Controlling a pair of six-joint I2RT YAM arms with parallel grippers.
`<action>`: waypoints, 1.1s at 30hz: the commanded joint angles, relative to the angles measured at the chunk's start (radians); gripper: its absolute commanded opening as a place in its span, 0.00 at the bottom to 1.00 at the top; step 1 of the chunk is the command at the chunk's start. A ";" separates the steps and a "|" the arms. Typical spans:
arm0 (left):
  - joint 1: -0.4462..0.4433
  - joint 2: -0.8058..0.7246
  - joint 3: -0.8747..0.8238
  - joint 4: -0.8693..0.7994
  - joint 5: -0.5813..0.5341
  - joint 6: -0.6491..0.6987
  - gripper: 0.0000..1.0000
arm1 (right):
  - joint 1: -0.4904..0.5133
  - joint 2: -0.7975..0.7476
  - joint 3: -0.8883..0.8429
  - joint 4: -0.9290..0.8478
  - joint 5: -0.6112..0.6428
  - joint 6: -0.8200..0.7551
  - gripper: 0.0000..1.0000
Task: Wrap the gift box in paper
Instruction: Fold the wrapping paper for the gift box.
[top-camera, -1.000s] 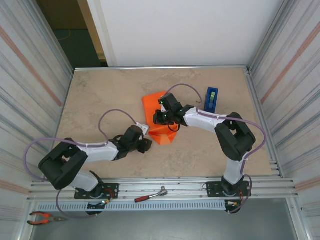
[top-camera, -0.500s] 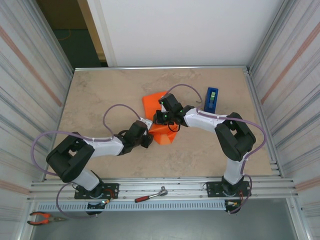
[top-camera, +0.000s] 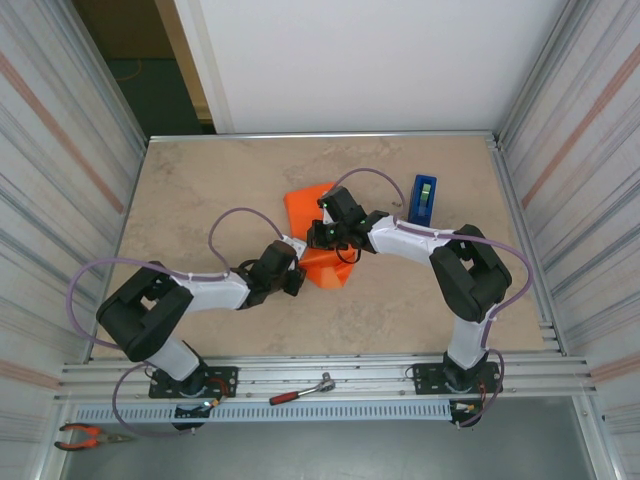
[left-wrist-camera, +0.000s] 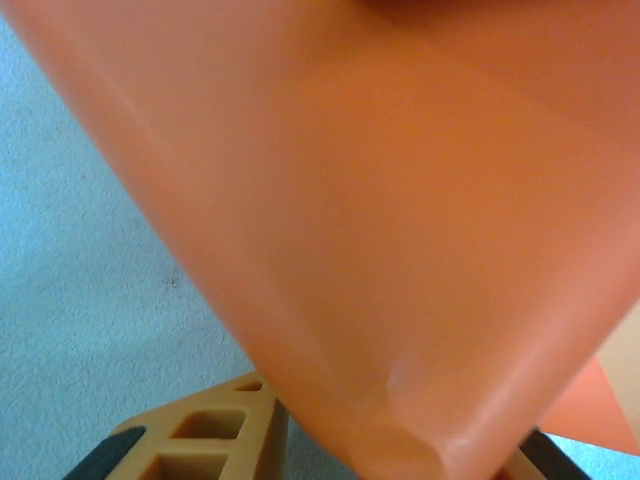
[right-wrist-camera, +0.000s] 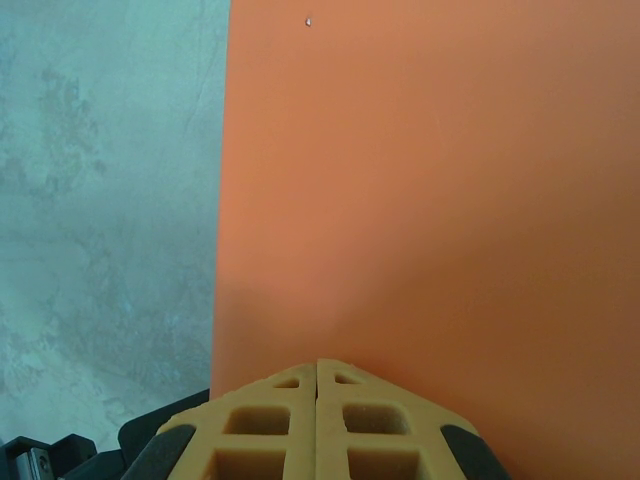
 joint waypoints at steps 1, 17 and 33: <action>-0.006 0.008 0.016 -0.008 -0.030 0.016 0.30 | -0.007 0.041 -0.036 -0.069 0.024 -0.001 0.00; -0.018 0.019 0.027 -0.021 -0.041 0.026 0.21 | -0.006 0.042 -0.038 -0.068 0.022 0.002 0.00; -0.004 -0.251 0.063 -0.232 0.053 -0.105 0.54 | -0.056 -0.025 0.064 -0.069 -0.063 0.033 0.00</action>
